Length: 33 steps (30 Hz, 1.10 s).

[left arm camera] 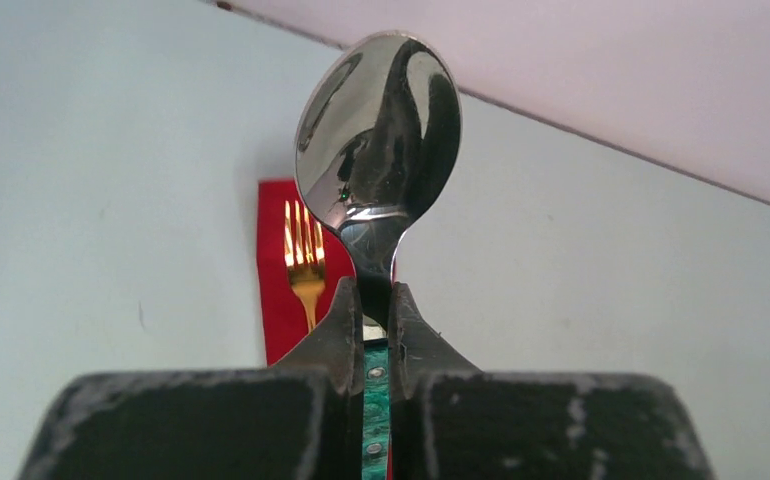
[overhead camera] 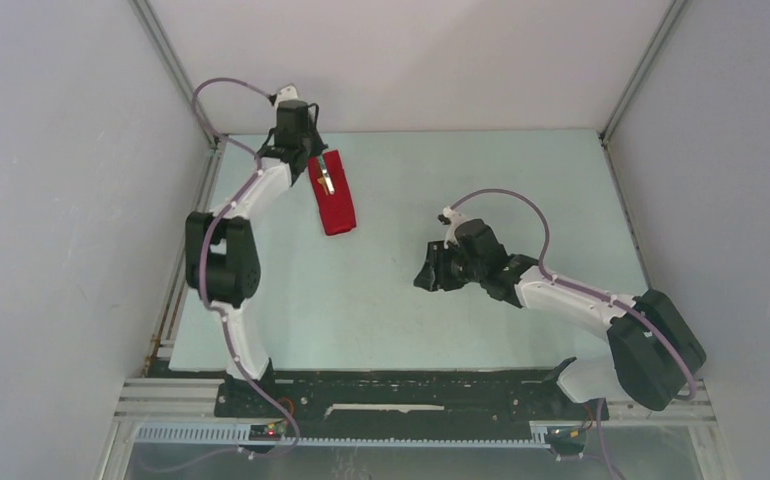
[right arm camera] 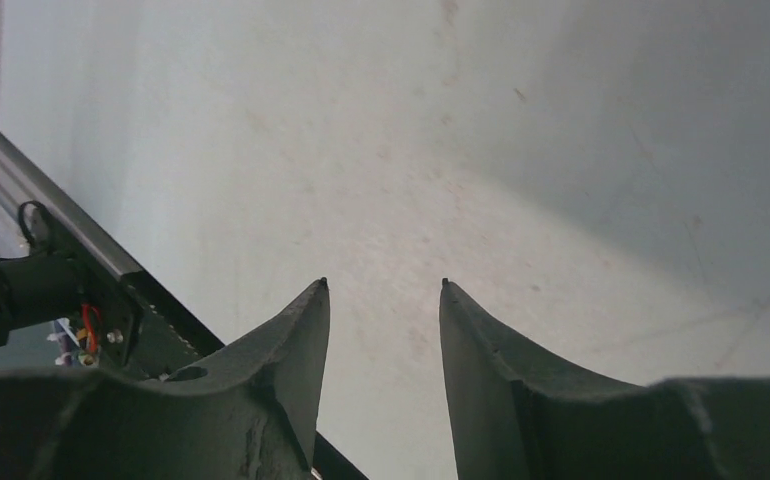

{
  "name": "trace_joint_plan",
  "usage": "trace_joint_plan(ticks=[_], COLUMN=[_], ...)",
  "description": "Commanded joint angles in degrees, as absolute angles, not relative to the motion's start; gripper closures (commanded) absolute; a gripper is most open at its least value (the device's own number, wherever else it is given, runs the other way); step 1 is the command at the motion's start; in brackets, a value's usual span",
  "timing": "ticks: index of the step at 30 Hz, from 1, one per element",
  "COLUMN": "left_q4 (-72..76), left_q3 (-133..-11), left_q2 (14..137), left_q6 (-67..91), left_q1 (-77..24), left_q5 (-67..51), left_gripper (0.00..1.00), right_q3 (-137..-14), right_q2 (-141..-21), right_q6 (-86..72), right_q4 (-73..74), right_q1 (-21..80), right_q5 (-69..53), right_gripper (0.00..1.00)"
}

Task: Fold the napkin into a case and place the utensils inside
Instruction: Insert the spoon into the folded napkin.

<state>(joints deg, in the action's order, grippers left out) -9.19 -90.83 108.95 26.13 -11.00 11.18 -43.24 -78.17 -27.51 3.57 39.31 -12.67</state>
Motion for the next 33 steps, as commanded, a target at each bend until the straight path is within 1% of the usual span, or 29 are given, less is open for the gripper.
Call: trace_joint_plan(ticks=[1, 7, 13, 21, 33], left_q4=[-10.94, -9.82, -10.11, -13.21, -19.11], left_q3=[-104.98, -116.97, -125.13, -127.93, -131.75], left_q2=[118.68, 129.36, 136.39, 139.85, 141.78], left_q6=[20.34, 18.92, 19.99, 23.71, 25.16], left_q1=[-8.55, -7.93, -7.65, -7.55, -7.59], left_q5=[14.05, 15.26, 15.08, 10.89, 10.39], left_gripper=[1.00, 1.00, 1.00, 1.00, 1.00], right_q3=[-40.31, -38.84, -38.75, -38.75, -37.72], right_q2=[-75.26, -74.47, -73.74, -72.62, -71.95], right_q6=[-26.87, -26.73, -26.48, -26.44, -27.07], right_q4=[3.06, 2.46, 2.57, 2.73, 1.66], right_q1=[37.28, 35.52, 33.12, 31.07, 30.57], right_q5=[-15.70, -18.42, -20.81, -22.67, -23.38], right_gripper=[0.48, 0.50, 0.51, 0.52, 0.54])
